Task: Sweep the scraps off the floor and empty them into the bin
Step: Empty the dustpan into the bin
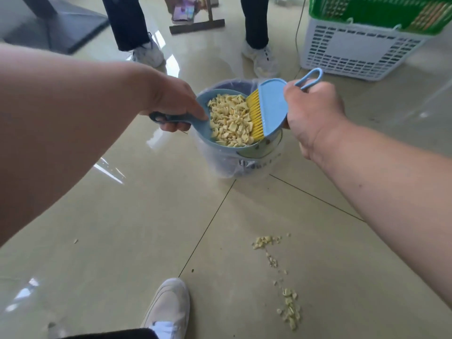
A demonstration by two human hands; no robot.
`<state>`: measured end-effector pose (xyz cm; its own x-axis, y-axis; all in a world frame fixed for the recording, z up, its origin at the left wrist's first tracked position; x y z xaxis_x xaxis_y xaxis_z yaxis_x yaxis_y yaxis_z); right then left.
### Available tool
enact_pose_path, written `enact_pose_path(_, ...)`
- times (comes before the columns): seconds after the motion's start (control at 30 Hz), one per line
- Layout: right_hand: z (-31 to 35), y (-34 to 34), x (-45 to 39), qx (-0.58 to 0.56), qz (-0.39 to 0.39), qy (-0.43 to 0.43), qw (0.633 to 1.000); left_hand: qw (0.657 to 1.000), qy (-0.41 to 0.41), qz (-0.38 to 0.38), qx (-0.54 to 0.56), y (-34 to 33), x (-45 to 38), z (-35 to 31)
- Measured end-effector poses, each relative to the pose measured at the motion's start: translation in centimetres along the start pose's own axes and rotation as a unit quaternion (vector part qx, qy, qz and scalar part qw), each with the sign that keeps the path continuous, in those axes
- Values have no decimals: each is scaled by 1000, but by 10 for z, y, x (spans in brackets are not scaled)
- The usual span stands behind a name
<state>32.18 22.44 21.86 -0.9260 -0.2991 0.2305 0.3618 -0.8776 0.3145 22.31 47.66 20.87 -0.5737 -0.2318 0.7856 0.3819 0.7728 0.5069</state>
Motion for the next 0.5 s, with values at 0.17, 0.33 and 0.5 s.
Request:
enact_pose_path(0.17,-26,-25,-33,5,16,-5,1000,999,9,-33,-22,18,-36,-13)
enact_pose_path(0.33,-51,-29,-50,19,-1,-9,1000,981,0,-92,-173,15,-49,-47)
enact_pose_path(0.5,-69,-26,-54,98,10,-6,995,899,-21,-191,-392,5,-49,-78)
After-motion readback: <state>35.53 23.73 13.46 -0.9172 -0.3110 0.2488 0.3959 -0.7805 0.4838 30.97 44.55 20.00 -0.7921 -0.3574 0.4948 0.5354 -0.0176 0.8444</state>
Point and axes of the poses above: each hand's wrist, its own x-axis away from the middle knuckle, its own y-axis out of the back of the hand, z = x × y, the point moved 5 cm from there along -x, towards the middle knuckle, and after that the axes turned 9 degrees about z, right-handed, at the moved point
